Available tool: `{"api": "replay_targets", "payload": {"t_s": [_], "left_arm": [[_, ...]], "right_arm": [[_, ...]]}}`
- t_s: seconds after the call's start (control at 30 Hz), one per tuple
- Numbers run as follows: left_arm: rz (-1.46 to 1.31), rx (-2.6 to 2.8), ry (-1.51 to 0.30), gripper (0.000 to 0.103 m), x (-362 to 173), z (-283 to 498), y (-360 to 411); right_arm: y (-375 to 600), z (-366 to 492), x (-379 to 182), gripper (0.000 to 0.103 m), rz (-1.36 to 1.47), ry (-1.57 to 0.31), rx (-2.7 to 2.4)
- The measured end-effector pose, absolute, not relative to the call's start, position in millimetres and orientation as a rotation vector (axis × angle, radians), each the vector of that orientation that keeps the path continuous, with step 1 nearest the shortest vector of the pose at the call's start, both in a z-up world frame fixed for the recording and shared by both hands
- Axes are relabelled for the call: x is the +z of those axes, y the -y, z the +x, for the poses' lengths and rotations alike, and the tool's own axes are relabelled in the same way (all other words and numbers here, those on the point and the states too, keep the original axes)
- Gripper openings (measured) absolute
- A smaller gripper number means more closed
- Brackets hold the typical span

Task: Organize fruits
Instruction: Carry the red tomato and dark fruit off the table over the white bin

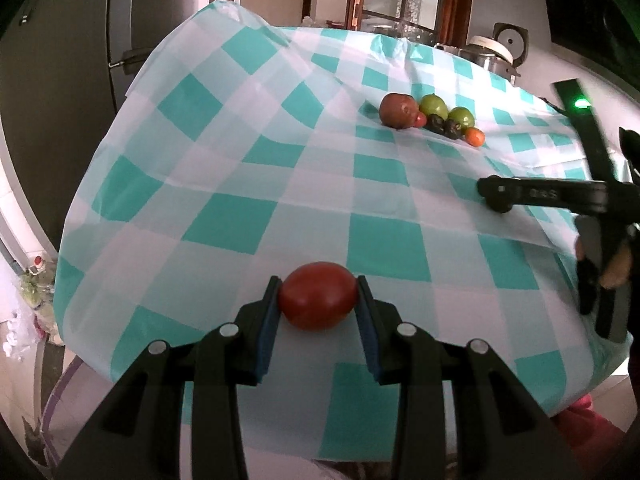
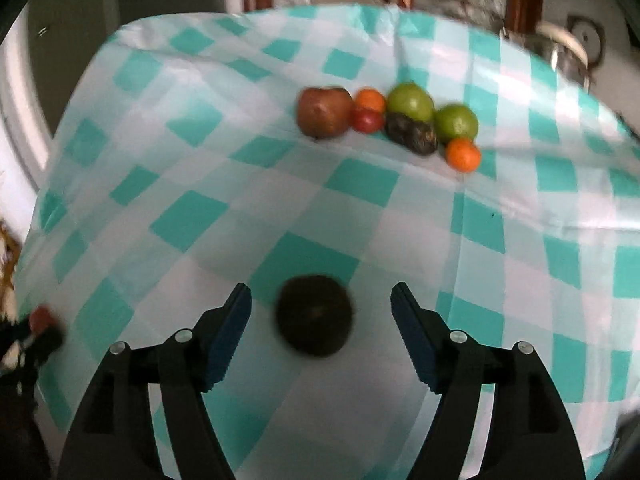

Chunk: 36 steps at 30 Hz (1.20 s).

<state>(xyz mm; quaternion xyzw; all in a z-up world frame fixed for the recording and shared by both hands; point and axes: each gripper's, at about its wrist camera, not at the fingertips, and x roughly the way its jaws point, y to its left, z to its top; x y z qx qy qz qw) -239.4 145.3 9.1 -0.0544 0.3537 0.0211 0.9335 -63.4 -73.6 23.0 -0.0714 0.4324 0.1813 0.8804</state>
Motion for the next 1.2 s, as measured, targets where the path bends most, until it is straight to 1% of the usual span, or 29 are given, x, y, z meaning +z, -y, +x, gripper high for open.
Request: {"api": "replay_targets", "payload": {"t_s": [0.03,0.17,0.3,0.57,0.67,0.8,0.9,0.97,1.03,1.1,1.17,1.2], "left_arm": [[-0.115,0.037,-0.719,0.037,9,-241,-147],[-0.158,0.009,-0.707,0.037,9,-243,-154],[-0.206,-0.01,-0.702,0.037,10,-247,-163],[-0.229,0.023,-0.696,0.037,9,-260,-177],[-0.232,0.034,-0.682,0.036,14,-269,-183],[-0.221,0.085,-0.653,0.037,23,-296,-204],[-0.232,0.17,-0.661,0.037,20,-326,-233],[-0.258,0.222,-0.68,0.037,14,-347,-255],[-0.282,0.281,-0.727,0.037,-1,-368,-277],[-0.289,0.303,-0.832,0.037,-24,-372,-294],[-0.276,0.328,-1.0,0.037,-60,-364,-307],[-0.274,0.333,-1.056,0.037,-75,-358,-313]], "right_arm": [[75,-65,20,0.04,-0.141,-0.914,0.388],[73,-90,23,0.04,-0.188,-0.889,0.404],[71,-114,32,0.04,-0.148,-0.861,0.447],[36,-144,42,0.04,-0.201,-0.825,0.535],[25,-157,45,0.04,-0.176,-0.834,0.598],[-13,-198,54,0.04,-0.235,-0.805,0.76],[-53,-245,56,0.04,-0.314,-0.789,0.963],[-75,-269,49,0.04,-0.366,-0.814,1.08],[-105,-294,28,0.04,-0.461,-0.857,1.181],[-139,-313,-9,0.04,-0.607,-0.946,1.235],[-165,-324,-47,0.04,-0.734,-1.021,1.242],[-177,-329,-68,0.04,-0.807,-1.054,1.237]]}}
